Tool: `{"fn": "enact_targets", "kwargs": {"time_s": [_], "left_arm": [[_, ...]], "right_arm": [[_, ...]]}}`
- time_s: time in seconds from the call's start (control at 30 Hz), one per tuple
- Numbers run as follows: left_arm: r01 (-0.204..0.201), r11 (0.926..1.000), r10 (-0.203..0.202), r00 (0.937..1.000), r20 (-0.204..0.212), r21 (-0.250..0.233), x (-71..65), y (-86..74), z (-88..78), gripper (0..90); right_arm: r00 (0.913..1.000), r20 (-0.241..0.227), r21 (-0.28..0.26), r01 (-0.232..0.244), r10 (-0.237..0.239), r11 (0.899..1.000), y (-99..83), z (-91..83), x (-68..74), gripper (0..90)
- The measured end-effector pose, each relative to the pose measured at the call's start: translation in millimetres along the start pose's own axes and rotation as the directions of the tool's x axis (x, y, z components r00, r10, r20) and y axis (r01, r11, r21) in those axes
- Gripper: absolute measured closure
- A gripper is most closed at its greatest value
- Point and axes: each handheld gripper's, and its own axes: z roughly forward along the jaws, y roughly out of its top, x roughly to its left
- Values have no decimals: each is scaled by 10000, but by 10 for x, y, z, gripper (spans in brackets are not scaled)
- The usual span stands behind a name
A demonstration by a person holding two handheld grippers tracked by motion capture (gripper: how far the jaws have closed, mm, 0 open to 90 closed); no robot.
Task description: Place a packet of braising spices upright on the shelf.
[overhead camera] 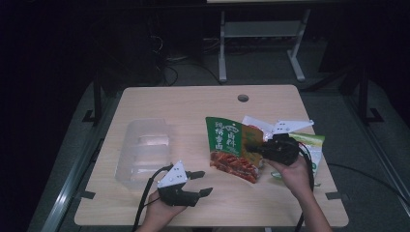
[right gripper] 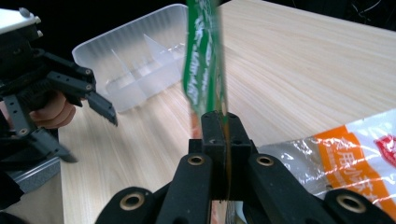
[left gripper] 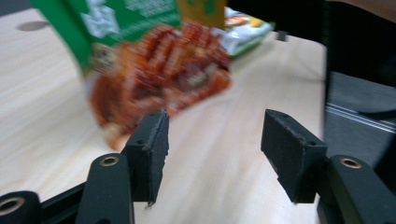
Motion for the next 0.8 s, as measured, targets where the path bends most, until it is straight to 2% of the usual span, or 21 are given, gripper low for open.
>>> {"fn": "enact_targets", "kwargs": {"time_s": [0.17, 0.33, 0.43, 0.6, 0.67, 0.7, 0.73, 0.8], "left_arm": [[-48, 10000, 45, 9994, 356, 76, -33, -42, -63, 356], [-261, 9996, 254, 9978, 608, 108, -57, -68, -122, 341], [-246, 9997, 240, 9967, 779, 67, -65, -66, -168, 336], [-452, 9990, 452, 9967, 668, -22, -71, -71, -222, 305], [-306, 9995, 314, 9965, 777, -123, -66, -83, -232, 292], [-201, 9996, 216, 9967, 787, -196, -67, -87, -230, 292], [-273, 9996, 281, 9967, 768, -113, -56, -88, -239, 288], [-160, 9995, 182, 9963, 838, -273, -49, -97, -241, 280]], "right_arm": [[9989, 194, 186, 421, -424, 9989, 138, -4, 74, 900], [9989, 114, 225, 447, -449, 9987, 231, 13, 75, 900], [9988, 15, 177, 487, -487, 9987, 293, 32, 86, 900], [9979, -27, 104, 654, -654, 9978, 440, 78, 116, 900], [9978, -44, 120, 660, -659, 9978, 466, 83, 124, 900], [9972, -101, 139, 738, -736, 9972, 537, 107, 133, 900], [9971, -101, 131, 758, -757, 9970, 564, 118, 139, 900], [9962, -166, 157, 854, -851, 9962, 657, 155, 154, 900]]}}
